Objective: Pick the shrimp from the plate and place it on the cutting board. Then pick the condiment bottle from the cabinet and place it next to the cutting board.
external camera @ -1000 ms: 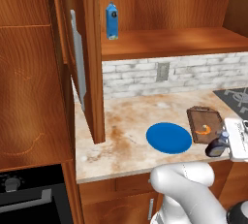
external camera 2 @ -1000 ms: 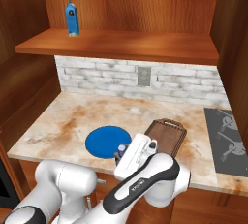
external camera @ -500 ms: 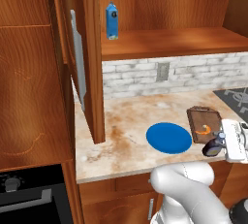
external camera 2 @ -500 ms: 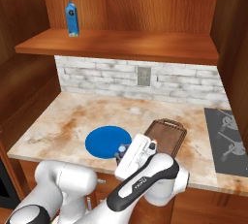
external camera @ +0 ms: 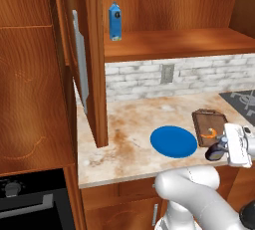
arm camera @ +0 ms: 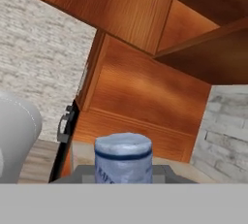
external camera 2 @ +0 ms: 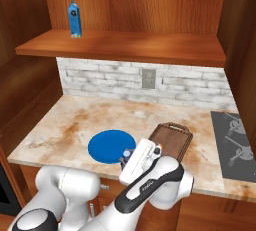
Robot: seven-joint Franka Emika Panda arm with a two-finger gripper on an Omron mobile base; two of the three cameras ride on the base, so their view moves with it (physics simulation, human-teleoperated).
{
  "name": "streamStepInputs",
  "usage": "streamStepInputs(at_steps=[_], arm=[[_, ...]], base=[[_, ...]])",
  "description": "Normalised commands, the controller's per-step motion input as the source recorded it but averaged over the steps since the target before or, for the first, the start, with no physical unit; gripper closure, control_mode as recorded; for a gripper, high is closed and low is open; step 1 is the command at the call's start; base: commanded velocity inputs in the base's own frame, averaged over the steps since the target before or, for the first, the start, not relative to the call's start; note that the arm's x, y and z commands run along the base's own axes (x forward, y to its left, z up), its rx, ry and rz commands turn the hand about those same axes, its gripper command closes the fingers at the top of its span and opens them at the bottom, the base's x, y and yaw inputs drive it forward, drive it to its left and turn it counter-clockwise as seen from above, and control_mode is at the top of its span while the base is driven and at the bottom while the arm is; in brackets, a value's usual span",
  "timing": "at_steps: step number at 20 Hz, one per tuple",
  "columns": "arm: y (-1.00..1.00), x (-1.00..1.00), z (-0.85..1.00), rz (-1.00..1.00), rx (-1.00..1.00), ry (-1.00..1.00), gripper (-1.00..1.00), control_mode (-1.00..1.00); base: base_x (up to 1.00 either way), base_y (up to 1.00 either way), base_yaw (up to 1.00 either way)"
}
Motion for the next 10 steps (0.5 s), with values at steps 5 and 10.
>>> streamStepInputs(at_steps=[5,10], arm=[[-0.03,0.18,-0.15,0.00,0.00,0.00,1.00,-1.00],[-0.20,0.17,-0.11,0.00,0.00,0.00,1.00,-1.00]], base=[[0.00,0.00,0.00],[0.00,0.00,0.00]])
